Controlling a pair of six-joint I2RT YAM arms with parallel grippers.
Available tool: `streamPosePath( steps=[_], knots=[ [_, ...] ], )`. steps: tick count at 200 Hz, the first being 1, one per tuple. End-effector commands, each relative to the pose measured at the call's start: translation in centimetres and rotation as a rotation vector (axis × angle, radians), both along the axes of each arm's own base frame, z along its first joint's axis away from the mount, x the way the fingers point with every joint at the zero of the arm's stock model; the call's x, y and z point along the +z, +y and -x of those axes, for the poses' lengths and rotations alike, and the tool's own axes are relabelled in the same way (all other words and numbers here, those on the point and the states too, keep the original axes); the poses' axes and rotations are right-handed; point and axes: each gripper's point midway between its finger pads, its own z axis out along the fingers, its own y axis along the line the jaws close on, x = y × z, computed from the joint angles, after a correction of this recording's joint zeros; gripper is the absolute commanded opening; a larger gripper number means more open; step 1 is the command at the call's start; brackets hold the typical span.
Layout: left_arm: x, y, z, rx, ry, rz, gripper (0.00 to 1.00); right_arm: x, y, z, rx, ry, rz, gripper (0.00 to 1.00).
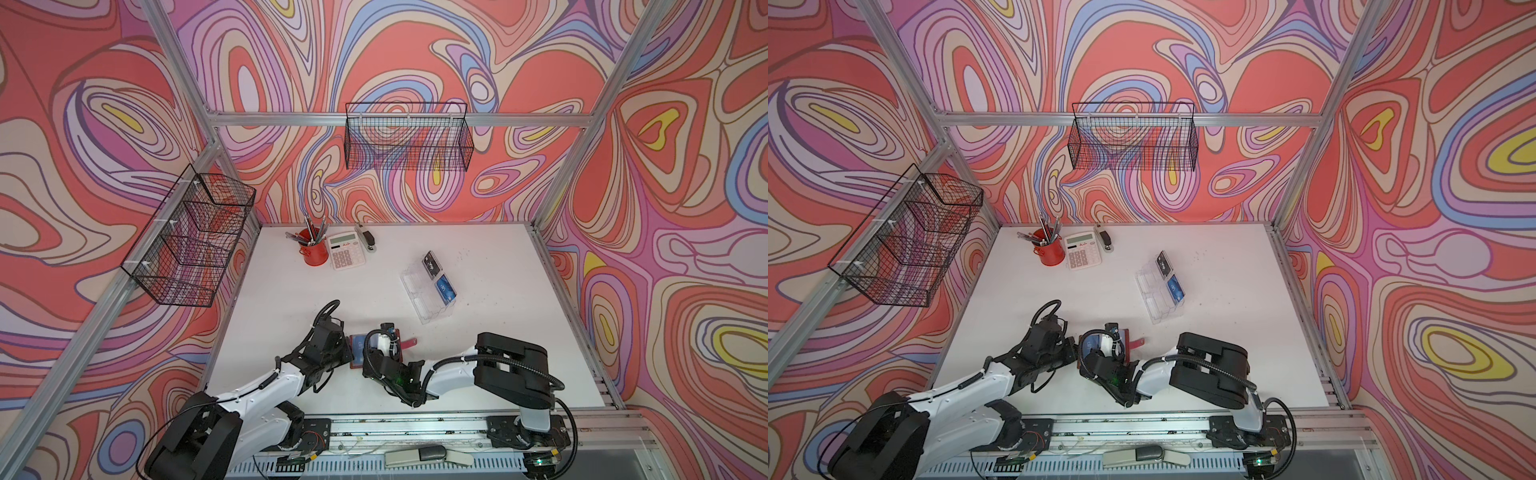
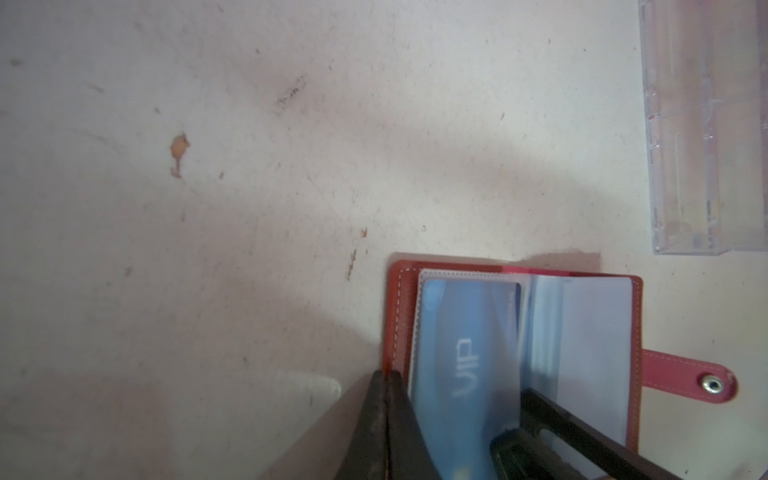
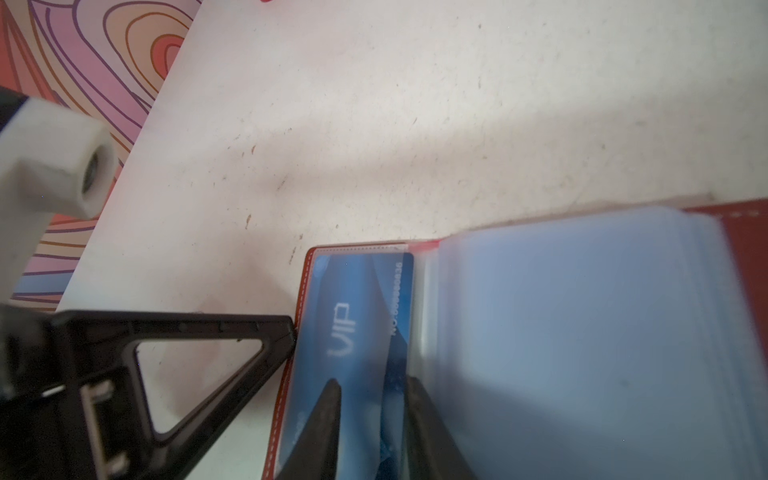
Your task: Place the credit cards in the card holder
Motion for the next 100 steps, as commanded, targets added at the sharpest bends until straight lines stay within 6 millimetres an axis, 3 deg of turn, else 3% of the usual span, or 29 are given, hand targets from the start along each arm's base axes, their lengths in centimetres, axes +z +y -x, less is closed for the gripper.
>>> streamPosePath(
  steps=[1, 25, 48, 61, 95, 100],
  knots=[
    [-0.3, 0.0, 0.9, -0.021, 0.043, -0.010, 0.07, 1.6, -1.2, 0.2, -0.019, -0.017, -0.010, 0.29],
    [0.4, 0.3, 0.9, -0.014, 0.024, -0.017, 0.09, 3.1, -4.6, 0.0, -0.110, -0.045, -0.020, 0.36],
    [1.0, 0.7, 1.0, -0.005, -0.004, -0.019, 0.25, 3.3, -6.5, 0.2, -0.154, -0.024, -0.009, 0.43],
    [1.1, 0.6, 1.1, -0.002, -0.017, 0.000, 0.34, 2.9, -6.6, 0.3, -0.162, -0.001, 0.026, 0.44],
    [1.4, 0.2, 1.1, -0.010, -0.027, 0.031, 0.37, 2.5, -5.3, 0.4, -0.114, 0.020, 0.044, 0.45],
    [1.4, 0.1, 1.1, -0.016, -0.026, 0.035, 0.37, 1.3, -5.5, 0.4, -0.115, 0.031, 0.075, 0.45]
  ],
)
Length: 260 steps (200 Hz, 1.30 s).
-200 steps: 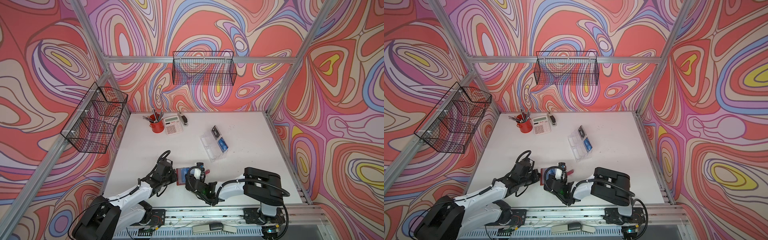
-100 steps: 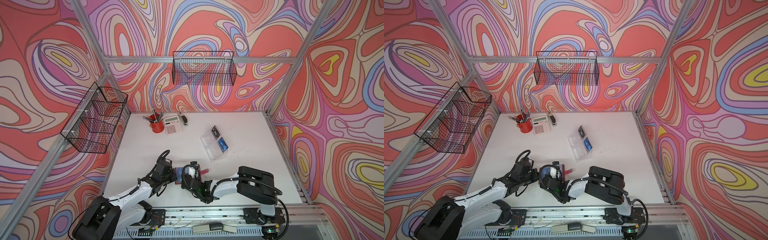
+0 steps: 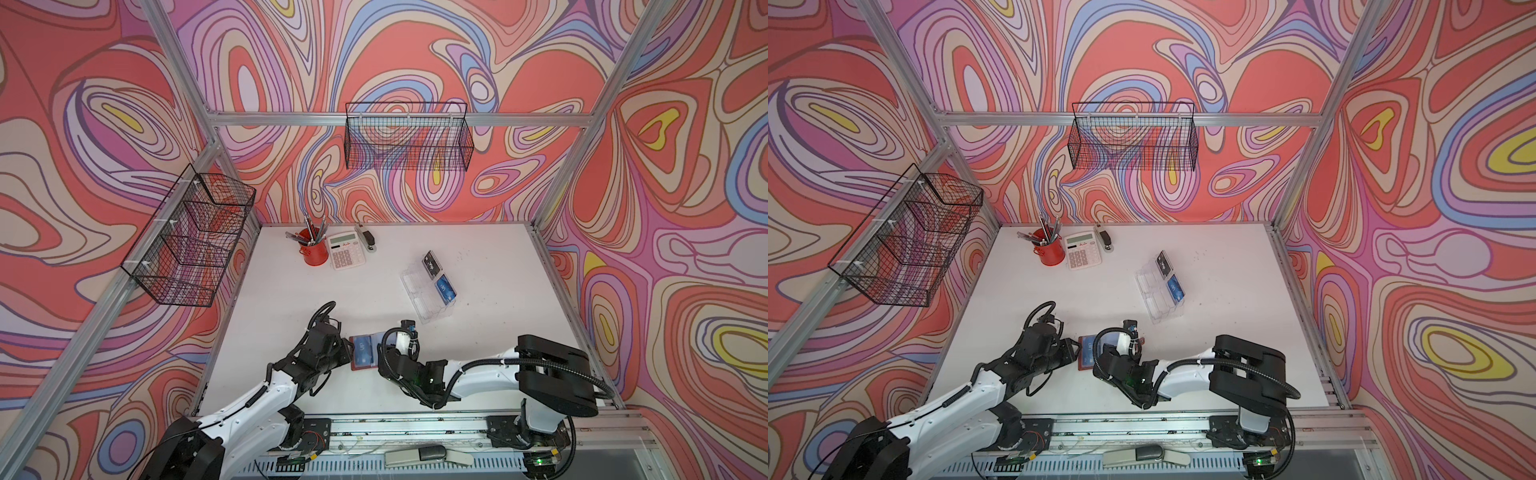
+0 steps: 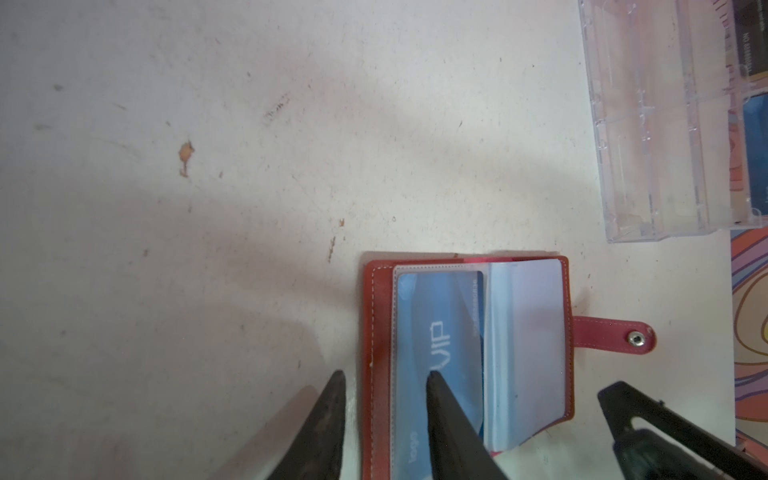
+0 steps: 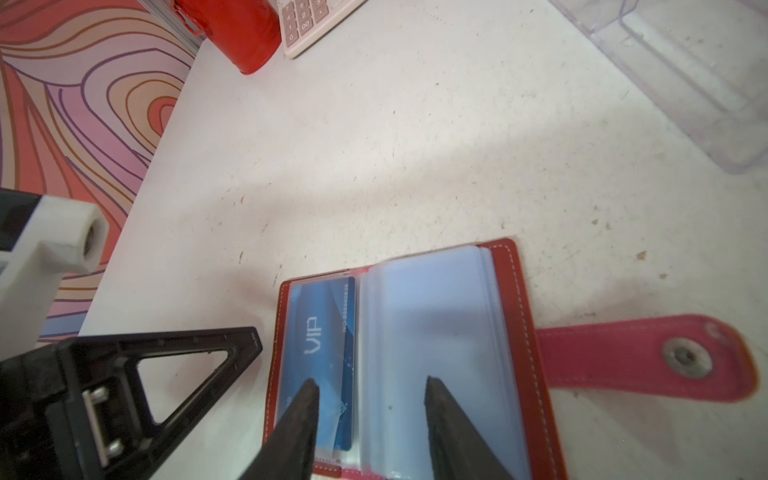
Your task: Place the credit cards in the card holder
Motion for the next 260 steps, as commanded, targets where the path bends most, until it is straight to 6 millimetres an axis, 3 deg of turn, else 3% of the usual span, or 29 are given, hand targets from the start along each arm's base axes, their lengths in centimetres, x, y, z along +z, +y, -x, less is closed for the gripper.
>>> streamPosePath(
  steps=[1, 84, 146, 215, 260],
  knots=[
    [-0.4, -0.1, 0.5, -0.007, 0.023, 0.006, 0.37, -2.0, -0.4, 0.0, -0.011, 0.038, 0.067, 0.45],
    [-1.2, -0.7, 0.5, -0.026, 0.065, 0.012, 0.35, -4.0, -0.8, -0.9, -0.015, 0.080, 0.123, 0.41],
    [-1.2, -0.7, 0.4, -0.027, 0.068, 0.009, 0.34, -2.6, -2.1, -1.1, -0.045, 0.055, 0.163, 0.40],
    [-1.3, -0.8, 0.4, -0.032, 0.076, 0.002, 0.33, -3.5, -1.9, -1.0, -0.036, 0.069, 0.189, 0.40],
    [-1.4, -0.8, 0.4, -0.030, 0.077, 0.002, 0.33, -3.0, -2.4, -1.1, -0.046, 0.062, 0.193, 0.39]
  ],
)
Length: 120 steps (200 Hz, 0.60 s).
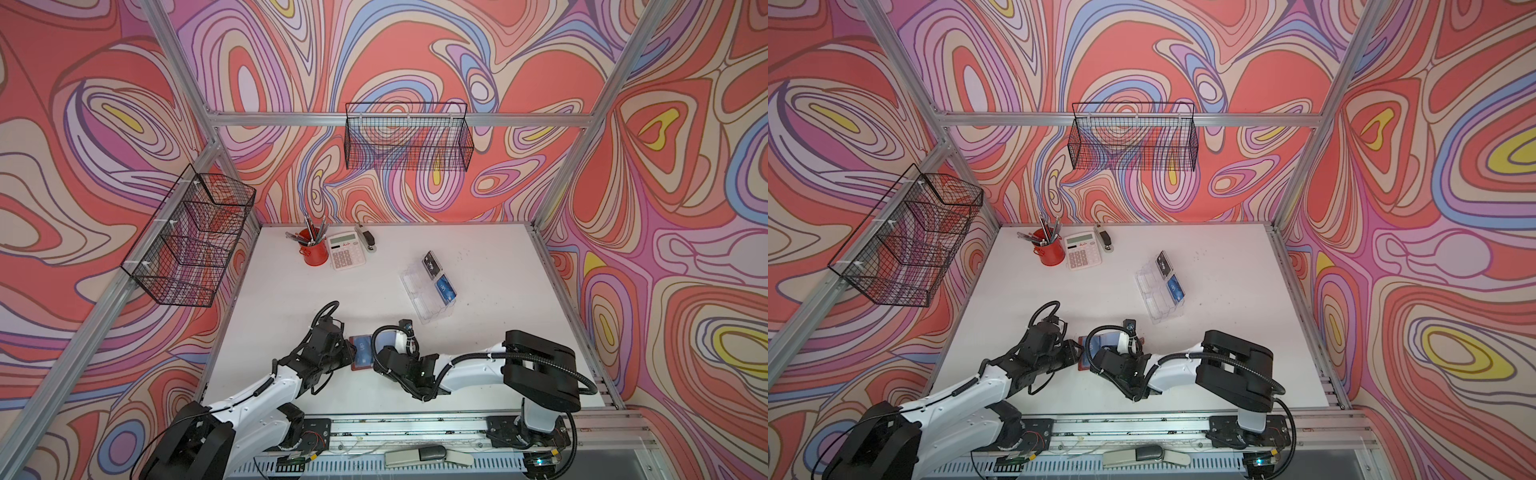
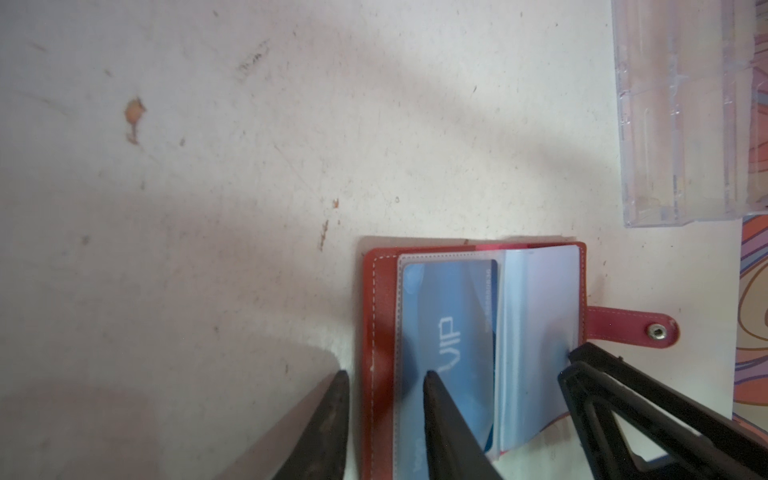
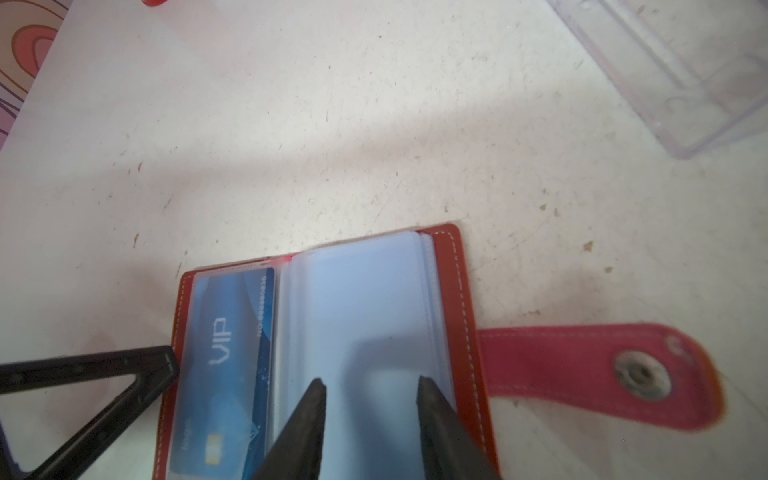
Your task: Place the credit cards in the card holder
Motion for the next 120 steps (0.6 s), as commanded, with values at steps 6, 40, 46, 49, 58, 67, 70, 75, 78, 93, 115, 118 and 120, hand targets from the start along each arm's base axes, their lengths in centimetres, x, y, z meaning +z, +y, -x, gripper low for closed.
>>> streamPosePath(
  steps=[6, 40, 46, 49, 58, 67, 70, 75, 78, 93, 115, 118, 120],
  knots=[
    [-0.2, 0.0, 0.1, -0.004, 0.022, -0.010, 0.33, 0.1, -0.8, -0.2, -0.021, -0.009, 0.029, 0.39],
    [-0.3, 0.0, 0.1, 0.001, 0.019, -0.006, 0.33, 0.2, -0.8, -0.2, -0.021, -0.010, 0.030, 0.39],
    [-0.3, 0.0, 0.1, 0.000, 0.021, -0.006, 0.33, 0.0, -0.7, -0.1, -0.016, -0.006, 0.028, 0.39],
    [-0.3, 0.0, 0.1, 0.000, 0.021, -0.007, 0.33, -0.1, -0.6, -0.1, -0.013, -0.004, 0.028, 0.39],
    [-0.3, -0.1, 0.1, -0.004, 0.025, -0.008, 0.33, -0.3, -0.4, -0.1, -0.005, 0.002, 0.032, 0.39],
    [-0.3, -0.1, 0.2, -0.008, 0.027, -0.009, 0.33, -0.4, -0.3, -0.1, -0.004, 0.005, 0.040, 0.39],
    [-0.3, -0.1, 0.2, -0.006, 0.027, -0.010, 0.33, -0.5, -0.3, -0.1, -0.003, 0.007, 0.044, 0.39],
    [-0.3, -0.1, 0.2, -0.007, 0.027, -0.009, 0.33, -0.7, -0.3, -0.1, -0.004, 0.008, 0.050, 0.39],
    [-0.3, -0.1, 0.2, -0.007, 0.027, -0.008, 0.33, -0.6, -0.3, -0.1, -0.004, 0.008, 0.049, 0.39],
    [-0.4, -0.2, 0.2, -0.006, 0.026, 0.000, 0.33, -0.8, -0.1, -0.1, -0.003, 0.011, 0.047, 0.39],
    [-0.4, -0.3, 0.2, -0.015, 0.033, 0.000, 0.33, -1.6, 0.9, 0.3, 0.028, 0.039, 0.028, 0.38],
    [-0.3, -0.4, 0.2, -0.017, 0.033, 0.002, 0.33, -1.6, 1.2, 0.4, 0.035, 0.041, 0.022, 0.37],
    [-0.3, -0.4, 0.2, -0.018, 0.033, 0.003, 0.33, -1.7, 1.3, 0.4, 0.039, 0.045, 0.019, 0.37]
  ],
)
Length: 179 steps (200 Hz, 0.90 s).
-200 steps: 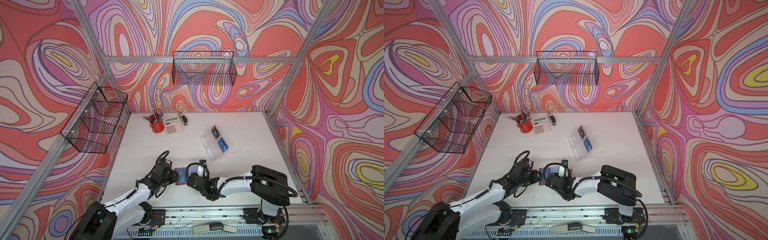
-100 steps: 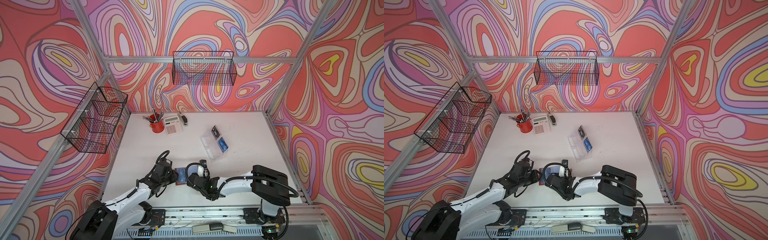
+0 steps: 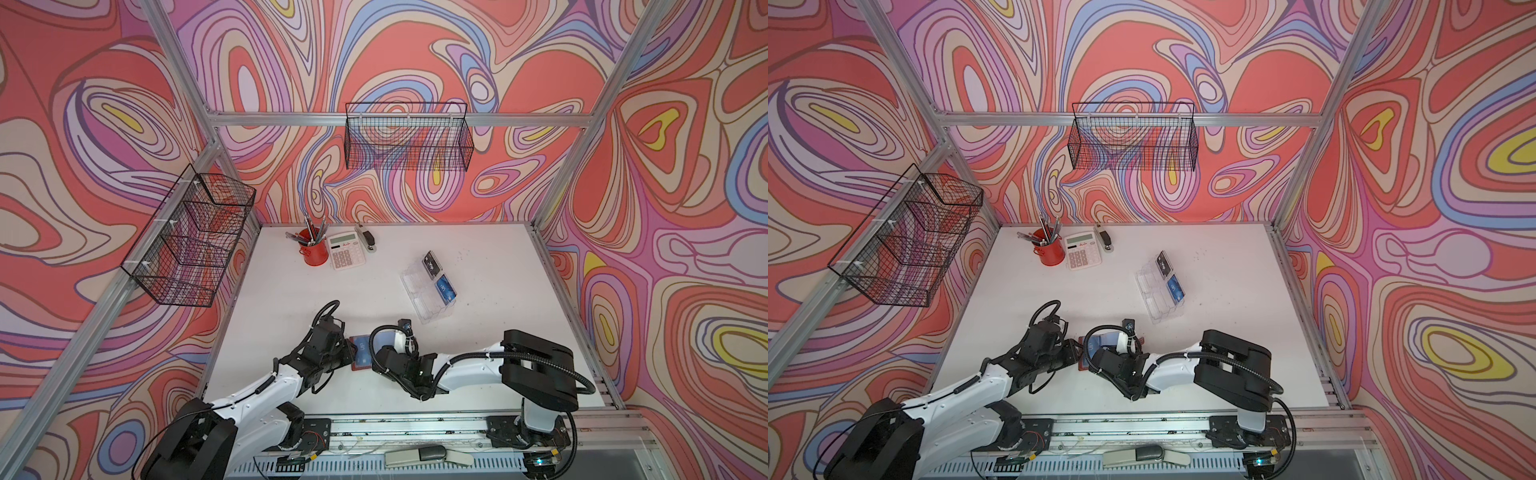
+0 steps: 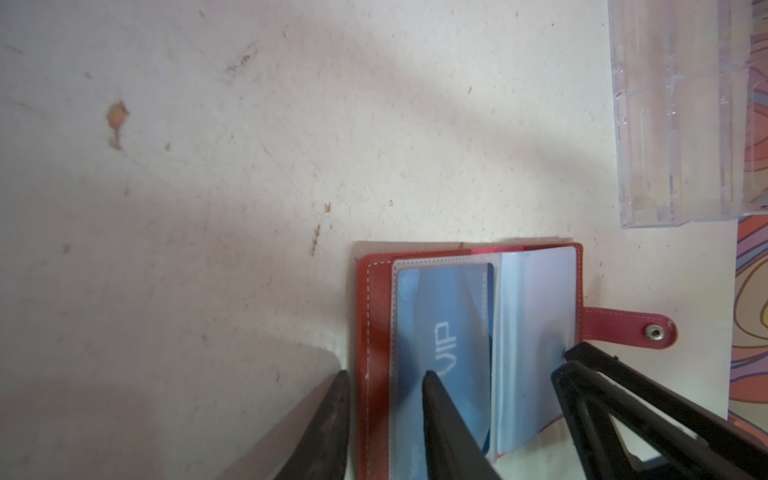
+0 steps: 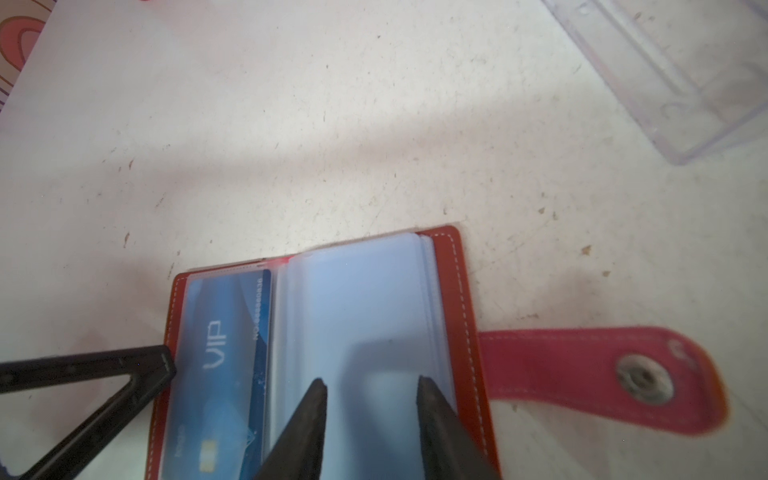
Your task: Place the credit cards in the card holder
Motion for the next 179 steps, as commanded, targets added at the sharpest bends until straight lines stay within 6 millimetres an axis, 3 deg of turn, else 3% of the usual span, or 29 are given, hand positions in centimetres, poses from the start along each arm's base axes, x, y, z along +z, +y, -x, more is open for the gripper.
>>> streamPosePath(
  steps=[1, 53, 71, 91, 133, 179],
  knots=[
    [-0.3, -0.1, 0.3, -0.011, 0.030, -0.005, 0.33, -1.6, 1.0, 0.6, 0.036, 0.047, 0.003, 0.37],
    [-0.5, -0.4, 0.4, -0.019, 0.042, 0.001, 0.31, -2.2, 4.2, 1.6, 0.104, 0.070, -0.044, 0.35],
    [-0.5, -0.2, 0.4, -0.013, 0.038, -0.002, 0.31, -1.8, 4.3, 1.4, 0.102, 0.059, -0.038, 0.35],
    [-0.6, -0.1, 0.4, -0.007, 0.038, -0.005, 0.31, -0.4, 3.4, 1.0, 0.080, 0.025, -0.013, 0.35],
    [-0.4, 0.0, 0.4, -0.002, 0.032, -0.006, 0.31, 3.4, -1.0, 0.0, -0.026, -0.069, 0.029, 0.44],
    [-0.4, 0.0, 0.4, -0.003, 0.030, -0.002, 0.31, 1.5, -2.3, -0.1, -0.038, -0.029, 0.039, 0.44]
  ],
)
